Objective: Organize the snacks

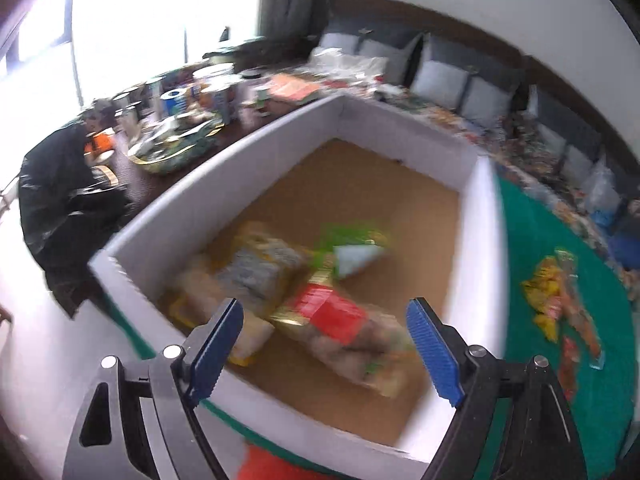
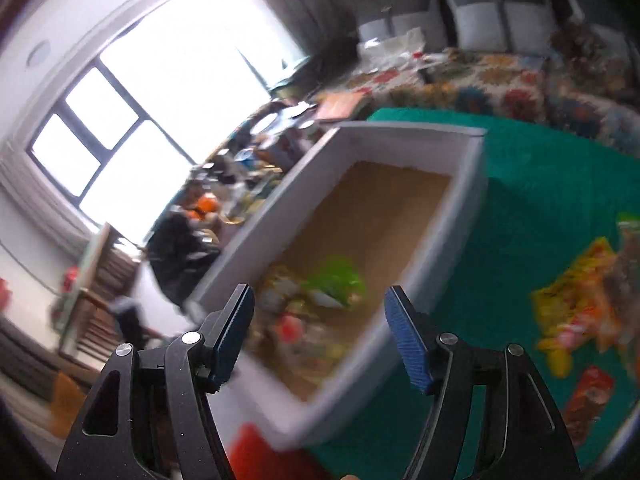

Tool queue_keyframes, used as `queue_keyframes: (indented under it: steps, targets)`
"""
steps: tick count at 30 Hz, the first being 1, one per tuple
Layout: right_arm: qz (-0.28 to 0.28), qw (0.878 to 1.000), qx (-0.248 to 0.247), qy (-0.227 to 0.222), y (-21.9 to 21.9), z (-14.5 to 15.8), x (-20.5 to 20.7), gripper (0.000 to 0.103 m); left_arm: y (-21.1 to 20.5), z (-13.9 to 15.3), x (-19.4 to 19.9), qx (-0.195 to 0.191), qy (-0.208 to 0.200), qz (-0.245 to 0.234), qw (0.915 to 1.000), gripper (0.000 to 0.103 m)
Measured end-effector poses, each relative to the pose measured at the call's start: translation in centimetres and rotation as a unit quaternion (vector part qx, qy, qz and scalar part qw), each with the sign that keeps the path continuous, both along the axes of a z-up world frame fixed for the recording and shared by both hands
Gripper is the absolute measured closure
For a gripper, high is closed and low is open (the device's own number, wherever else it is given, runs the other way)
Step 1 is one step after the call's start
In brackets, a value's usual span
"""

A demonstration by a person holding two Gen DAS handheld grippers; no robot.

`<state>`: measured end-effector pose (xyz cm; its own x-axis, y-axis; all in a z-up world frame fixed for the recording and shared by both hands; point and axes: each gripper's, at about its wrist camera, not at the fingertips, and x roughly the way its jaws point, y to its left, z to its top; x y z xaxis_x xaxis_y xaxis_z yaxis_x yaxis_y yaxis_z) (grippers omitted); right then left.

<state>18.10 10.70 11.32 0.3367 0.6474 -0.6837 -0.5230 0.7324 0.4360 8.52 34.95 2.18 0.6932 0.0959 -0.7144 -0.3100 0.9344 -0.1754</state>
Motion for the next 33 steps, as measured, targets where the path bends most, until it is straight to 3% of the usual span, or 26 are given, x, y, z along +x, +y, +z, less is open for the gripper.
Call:
queue_keyframes:
  steps: [2, 5, 7, 10, 13, 16, 21, 28, 33]
  targets:
    - [-0.022, 0.999, -0.039, -0.027, -2.8, -1.2, -0.9, 0.031, -3.3, 0.7, -0.3, -0.016, -0.018, -0.041, 0.9989, 0.019]
    - [-0.070, 0.984, -0.145, -0.071, -9.4, -6.5, -2.9, 0.031, -9.5, 1.3, -0.2, -0.028, -0.032, -0.120, 0.9919, 0.010]
    - [-0.120, 0.963, -0.220, -0.093, -15.7, -10.6, -5.0, 0.031, -14.1, 1.1, -0.1, -0.027, -0.035, -0.170, 0.9845, 0.002]
    - [-0.182, 0.939, -0.275, -0.095, -23.7, -13.8, -7.6, 0.031, -21.1, -1.2, 1.0, -0.005, -0.020, -0.242, 0.9702, 0.002]
    - [-0.248, 0.912, -0.322, -0.063, -31.6, -16.4, -9.4, 0.031, -25.9, -5.0, 3.2, 0.041, 0.013, -0.257, 0.9653, 0.002]
    - [-0.303, 0.895, -0.327, -0.033, -37.2, -17.3, -9.8, 0.031, -27.7, -8.6, 5.8, 0.070, 0.049, -0.250, 0.9645, 0.002]
    - [-0.360, 0.885, -0.293, -0.027, -42.3, -17.2, -9.1, 0.031, -27.4, -12.5, 9.5, 0.084, 0.080, -0.214, 0.9699, 0.002]
    - [-0.401, 0.885, -0.235, -0.012, -44.4, -17.8, -6.4, 0.022, -26.3, -13.3, 10.6, 0.078, 0.055, -0.186, 0.9780, 0.000]
    - [-0.403, 0.883, -0.240, -0.011, -44.1, -17.9, -7.0, 0.019, -26.1, -13.5, 10.6, 0.078, 0.055, -0.186, 0.9780, 0.000]
